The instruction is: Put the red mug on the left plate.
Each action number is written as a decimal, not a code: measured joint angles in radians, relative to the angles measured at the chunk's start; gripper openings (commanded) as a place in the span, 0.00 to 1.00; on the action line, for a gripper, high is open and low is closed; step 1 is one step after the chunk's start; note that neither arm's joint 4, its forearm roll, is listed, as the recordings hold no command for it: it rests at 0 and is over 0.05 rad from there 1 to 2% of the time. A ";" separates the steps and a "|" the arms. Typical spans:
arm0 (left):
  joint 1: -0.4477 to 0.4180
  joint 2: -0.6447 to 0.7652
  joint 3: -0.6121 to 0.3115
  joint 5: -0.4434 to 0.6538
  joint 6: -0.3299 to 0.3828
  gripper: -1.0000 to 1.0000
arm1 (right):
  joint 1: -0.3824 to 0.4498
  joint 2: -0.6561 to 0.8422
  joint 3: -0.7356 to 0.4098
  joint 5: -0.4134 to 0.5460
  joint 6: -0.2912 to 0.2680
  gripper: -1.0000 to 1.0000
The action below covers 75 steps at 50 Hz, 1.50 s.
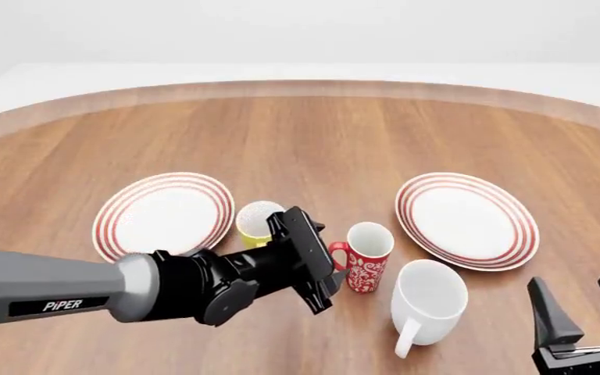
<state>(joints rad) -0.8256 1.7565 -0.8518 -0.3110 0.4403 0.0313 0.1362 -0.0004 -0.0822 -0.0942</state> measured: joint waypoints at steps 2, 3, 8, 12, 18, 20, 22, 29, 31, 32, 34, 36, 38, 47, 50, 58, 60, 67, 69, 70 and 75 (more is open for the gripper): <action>0.002 0.008 -0.004 -0.002 0.000 1.00 | 0.000 -0.001 0.000 0.001 0.000 1.00; 0.003 0.012 -0.007 -0.002 0.001 1.00 | 0.001 -0.002 0.000 0.002 0.000 1.00; 0.005 0.031 -0.016 -0.004 0.001 1.00 | 0.001 -0.008 0.000 0.008 0.001 1.00; 0.008 0.044 -0.024 -0.004 0.001 1.00 | 0.001 -0.014 0.000 0.014 0.001 1.00; 0.012 0.061 -0.035 -0.004 0.003 1.00 | 0.001 -0.022 0.000 0.022 0.002 1.00; 0.014 0.067 -0.039 -0.003 0.004 1.00 | 0.001 -0.023 0.000 0.023 0.002 1.00; 0.015 0.071 -0.044 -0.003 0.004 1.00 | 0.000 -0.024 0.000 0.023 0.002 1.00; 0.021 0.090 -0.057 -0.004 0.006 1.00 | -0.001 -0.015 0.000 0.015 0.004 1.00; 0.021 0.095 -0.058 -0.006 0.006 1.00 | -0.002 -0.012 0.000 0.011 0.004 1.00; 0.022 0.098 -0.059 -0.007 0.006 1.00 | -0.002 -0.009 0.000 0.008 0.004 1.00; 0.022 0.102 -0.060 -0.008 0.006 1.00 | -0.002 -0.002 0.000 0.002 0.005 1.00; 0.022 0.107 -0.062 -0.008 0.006 1.00 | -0.003 0.004 0.000 -0.005 0.005 1.00; 0.021 0.111 -0.064 -0.008 0.005 1.00 | -0.003 0.008 0.000 -0.009 0.005 1.00; 0.020 0.127 -0.073 -0.008 0.003 1.00 | -0.005 0.008 0.000 -0.008 0.007 1.00; 0.020 0.131 -0.075 -0.007 0.002 1.00 | -0.005 0.006 0.000 -0.006 0.007 1.00; 0.020 0.138 -0.080 -0.005 -0.001 0.00 | -0.006 -0.003 0.000 0.002 0.007 1.00; 0.023 0.136 -0.083 -0.007 0.004 0.00 | -0.006 -0.005 0.000 0.005 0.008 1.00; 0.023 0.133 -0.081 -0.010 -0.002 0.00 | -0.007 -0.011 0.000 0.012 0.008 1.00; 0.022 0.132 -0.080 -0.011 -0.003 0.00 | -0.007 -0.013 0.000 0.014 0.008 1.00; 0.021 0.132 -0.080 -0.012 -0.004 0.00 | -0.007 -0.014 0.000 0.015 0.008 1.00; 0.020 0.131 -0.077 -0.014 -0.007 0.00 | -0.008 -0.017 0.000 0.018 0.008 1.00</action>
<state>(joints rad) -0.8058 1.8872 -0.9289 -0.3253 0.4334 0.0237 0.1193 -0.0007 -0.0643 -0.0866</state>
